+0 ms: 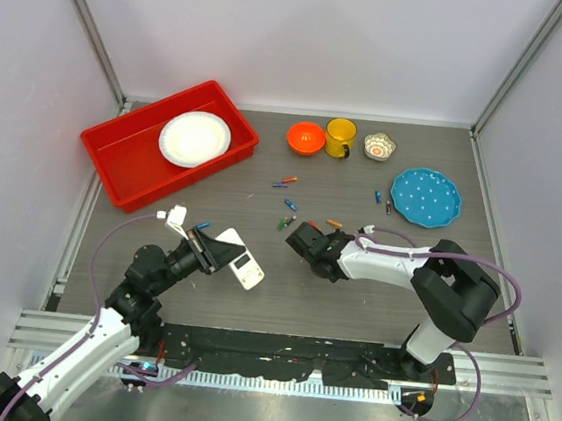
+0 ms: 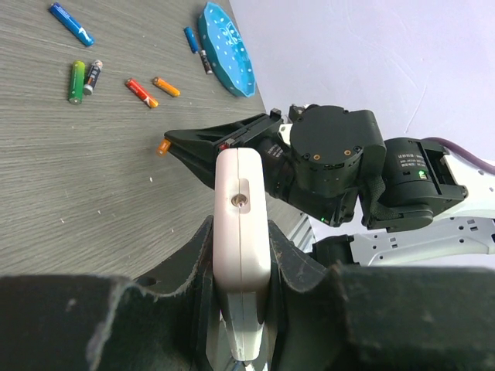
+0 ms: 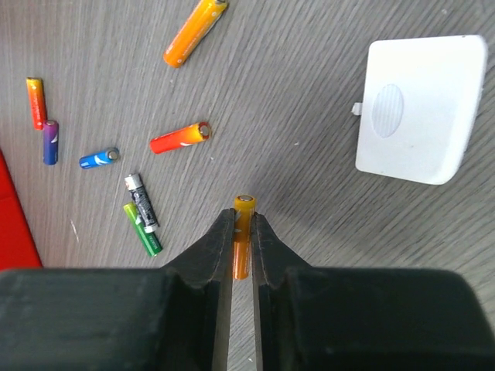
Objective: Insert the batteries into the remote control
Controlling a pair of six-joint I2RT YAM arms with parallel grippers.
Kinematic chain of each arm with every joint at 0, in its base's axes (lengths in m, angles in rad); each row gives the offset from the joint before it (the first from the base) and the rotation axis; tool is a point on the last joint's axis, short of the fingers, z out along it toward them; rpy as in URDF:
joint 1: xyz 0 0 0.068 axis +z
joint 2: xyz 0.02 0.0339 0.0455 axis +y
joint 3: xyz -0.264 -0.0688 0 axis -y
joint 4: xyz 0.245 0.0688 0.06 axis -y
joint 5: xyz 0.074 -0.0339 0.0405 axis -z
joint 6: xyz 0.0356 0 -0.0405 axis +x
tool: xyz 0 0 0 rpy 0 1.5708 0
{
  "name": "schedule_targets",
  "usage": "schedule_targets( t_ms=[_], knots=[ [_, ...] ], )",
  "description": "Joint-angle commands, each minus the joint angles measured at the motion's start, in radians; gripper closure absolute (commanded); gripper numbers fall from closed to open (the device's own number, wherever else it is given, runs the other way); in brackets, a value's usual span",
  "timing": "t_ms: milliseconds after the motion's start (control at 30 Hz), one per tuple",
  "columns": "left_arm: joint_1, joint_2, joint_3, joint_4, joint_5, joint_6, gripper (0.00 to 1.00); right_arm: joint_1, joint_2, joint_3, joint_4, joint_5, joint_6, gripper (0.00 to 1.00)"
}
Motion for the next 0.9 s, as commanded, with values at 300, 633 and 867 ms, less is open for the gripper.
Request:
schedule_targets(
  t_ms=[300,633,867],
  knots=[
    [-0.001,-0.004,0.019,0.027,-0.014,0.004,1.00,-0.003,0.028,0.015,-0.035,0.026,0.051,0.66],
    [-0.003,-0.002,0.022,0.022,-0.009,0.006,1.00,0.003,-0.103,0.055,-0.025,0.101,-0.254,0.59],
    [-0.004,-0.002,0.024,0.026,-0.011,0.006,1.00,-0.029,-0.207,-0.003,0.328,-0.076,-1.129,0.59]
  ],
)
